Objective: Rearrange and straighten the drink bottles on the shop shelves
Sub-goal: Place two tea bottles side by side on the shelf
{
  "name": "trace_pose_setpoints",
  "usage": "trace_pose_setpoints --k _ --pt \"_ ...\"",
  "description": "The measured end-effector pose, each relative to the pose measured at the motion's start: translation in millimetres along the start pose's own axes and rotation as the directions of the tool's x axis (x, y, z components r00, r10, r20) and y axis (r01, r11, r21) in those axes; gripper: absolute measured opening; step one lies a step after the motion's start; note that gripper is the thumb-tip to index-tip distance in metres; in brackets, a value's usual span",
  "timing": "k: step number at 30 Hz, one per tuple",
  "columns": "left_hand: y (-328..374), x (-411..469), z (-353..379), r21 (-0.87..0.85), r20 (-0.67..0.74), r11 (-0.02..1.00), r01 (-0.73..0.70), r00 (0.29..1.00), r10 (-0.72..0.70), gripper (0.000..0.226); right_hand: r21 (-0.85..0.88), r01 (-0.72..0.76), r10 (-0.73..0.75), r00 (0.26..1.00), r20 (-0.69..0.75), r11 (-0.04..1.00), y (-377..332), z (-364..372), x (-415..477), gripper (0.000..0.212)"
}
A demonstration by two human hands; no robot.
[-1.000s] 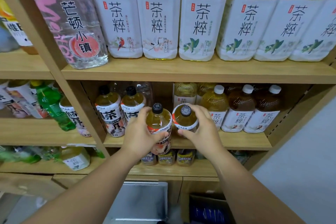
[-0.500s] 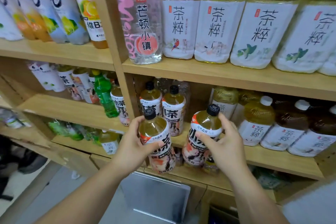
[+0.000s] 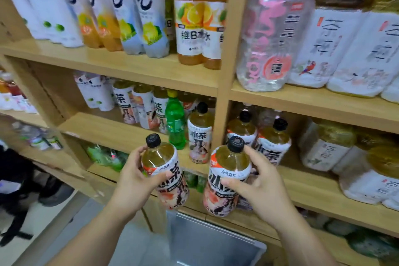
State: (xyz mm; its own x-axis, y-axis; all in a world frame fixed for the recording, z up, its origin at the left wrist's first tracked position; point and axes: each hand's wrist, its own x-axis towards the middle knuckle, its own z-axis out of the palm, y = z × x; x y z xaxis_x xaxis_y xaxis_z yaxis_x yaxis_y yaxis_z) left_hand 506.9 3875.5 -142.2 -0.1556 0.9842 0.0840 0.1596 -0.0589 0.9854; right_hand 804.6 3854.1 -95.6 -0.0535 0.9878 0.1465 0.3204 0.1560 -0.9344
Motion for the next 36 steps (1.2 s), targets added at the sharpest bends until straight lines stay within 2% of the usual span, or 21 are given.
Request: trace_pose_setpoints --k 4,12,20,22,25,28,30,33,36 --pt "-9.3 42.5 -55.9 0.0 0.077 0.998 -0.057 0.995 0.056 0.076 -0.025 -0.011 0.011 1.0 -0.015 1.0 -21.8 68.5 27.4 0.095" --pt "-8.8 136.1 -141.2 0.011 0.252 0.992 -0.123 0.961 0.116 0.08 -0.041 -0.097 0.091 0.989 -0.112 0.994 -61.2 173.3 85.9 0.095" --pt "-12.8 208.4 -161.2 0.067 0.356 0.988 -0.138 0.929 0.105 0.086 -0.169 -0.116 0.087 0.982 -0.17 0.979 -70.8 229.1 141.3 0.094" --pt "-22.0 218.7 -161.4 0.095 0.391 0.986 -0.139 0.916 0.091 0.083 -0.213 -0.142 0.109 0.981 -0.16 0.967 -66.1 240.5 152.2 0.094" --pt "-37.8 227.6 -163.6 0.075 0.42 0.995 -0.064 0.907 0.027 0.084 -0.256 -0.207 0.173 0.974 -0.15 0.944 -54.5 251.8 160.5 0.093" --pt "-40.5 230.0 -167.0 0.097 0.44 0.99 -0.1 0.897 0.047 0.086 -0.288 -0.232 0.195 0.969 -0.151 0.929 -45.1 254.6 163.3 0.09" --pt "-44.8 225.5 -166.6 0.097 0.423 0.988 -0.117 0.904 0.065 0.088 -0.293 -0.255 0.206 0.96 -0.189 0.922 -39.8 257.6 161.2 0.091" --pt "-63.4 212.0 -162.3 0.087 0.296 0.993 -0.086 0.954 0.057 0.091 -0.196 -0.289 0.217 0.921 -0.323 0.937 -26.7 273.5 148.3 0.093" --pt "-81.8 199.7 -156.0 0.125 0.217 0.991 -0.045 0.976 0.017 0.081 -0.18 -0.323 0.234 0.891 -0.389 0.929 -9.3 295.9 135.7 0.089"
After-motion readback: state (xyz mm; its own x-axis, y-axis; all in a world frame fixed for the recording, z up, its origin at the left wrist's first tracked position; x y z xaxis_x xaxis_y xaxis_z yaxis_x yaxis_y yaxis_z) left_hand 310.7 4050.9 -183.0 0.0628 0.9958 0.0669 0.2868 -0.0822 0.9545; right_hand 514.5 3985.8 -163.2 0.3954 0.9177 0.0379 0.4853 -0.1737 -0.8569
